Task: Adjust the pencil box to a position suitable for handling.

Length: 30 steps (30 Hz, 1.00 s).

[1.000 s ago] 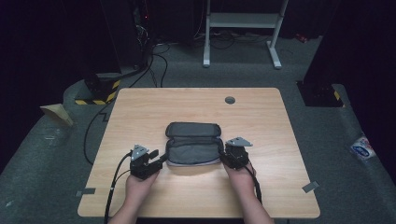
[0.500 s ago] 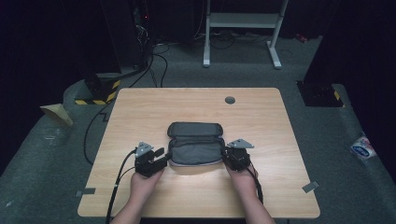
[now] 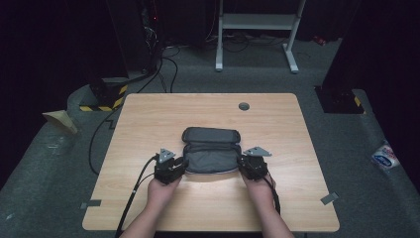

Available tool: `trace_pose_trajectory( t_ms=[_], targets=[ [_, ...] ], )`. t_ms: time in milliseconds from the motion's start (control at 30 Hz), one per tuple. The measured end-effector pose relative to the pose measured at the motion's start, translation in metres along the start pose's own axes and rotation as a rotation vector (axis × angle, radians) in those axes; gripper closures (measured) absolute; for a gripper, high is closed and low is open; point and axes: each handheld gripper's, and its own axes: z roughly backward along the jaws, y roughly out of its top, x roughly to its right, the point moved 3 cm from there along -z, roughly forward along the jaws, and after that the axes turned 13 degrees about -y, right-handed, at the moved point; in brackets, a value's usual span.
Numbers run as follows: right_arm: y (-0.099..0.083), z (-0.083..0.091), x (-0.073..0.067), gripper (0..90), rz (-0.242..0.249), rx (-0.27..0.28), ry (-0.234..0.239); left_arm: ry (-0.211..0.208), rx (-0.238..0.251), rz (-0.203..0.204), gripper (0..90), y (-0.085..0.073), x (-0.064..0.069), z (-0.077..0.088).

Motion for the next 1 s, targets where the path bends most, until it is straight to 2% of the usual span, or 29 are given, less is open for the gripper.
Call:
trace_pose_trajectory(
  t_ms=[133,333,367,567,733,833,933,1000],
  targets=[
    [-0.001,0.0,0.002,74.0,-0.004,-0.002,-0.004,-0.001,0.004,-0.006,65.9,0.0,0.002,-0.001],
    [-0.001,0.001,0.004,69.5,-0.017,0.001,0.004,-0.002,0.018,-0.005,59.9,0.002,0.002,0.0],
    [-0.001,0.001,0.004,66.8,-0.021,0.005,0.006,-0.002,0.028,0.003,57.6,0.002,0.003,0.001],
    [0.0,0.003,0.005,62.6,-0.044,0.008,0.015,-0.01,0.053,-0.017,51.9,0.003,0.005,0.005],
    [0.001,0.004,0.006,60.2,-0.047,0.018,0.024,-0.016,0.071,-0.009,48.9,0.004,0.007,0.007],
    [0.002,0.005,0.006,58.0,-0.05,0.025,0.03,-0.015,0.072,-0.017,46.8,0.005,0.007,0.012],
    [0.002,0.007,0.007,56.2,-0.055,0.029,0.033,-0.017,0.089,-0.004,45.3,0.004,0.004,0.019],
    [0.002,0.008,0.007,55.4,-0.055,0.033,0.034,-0.012,0.089,-0.009,44.4,0.002,0.002,0.024]
  ],
)
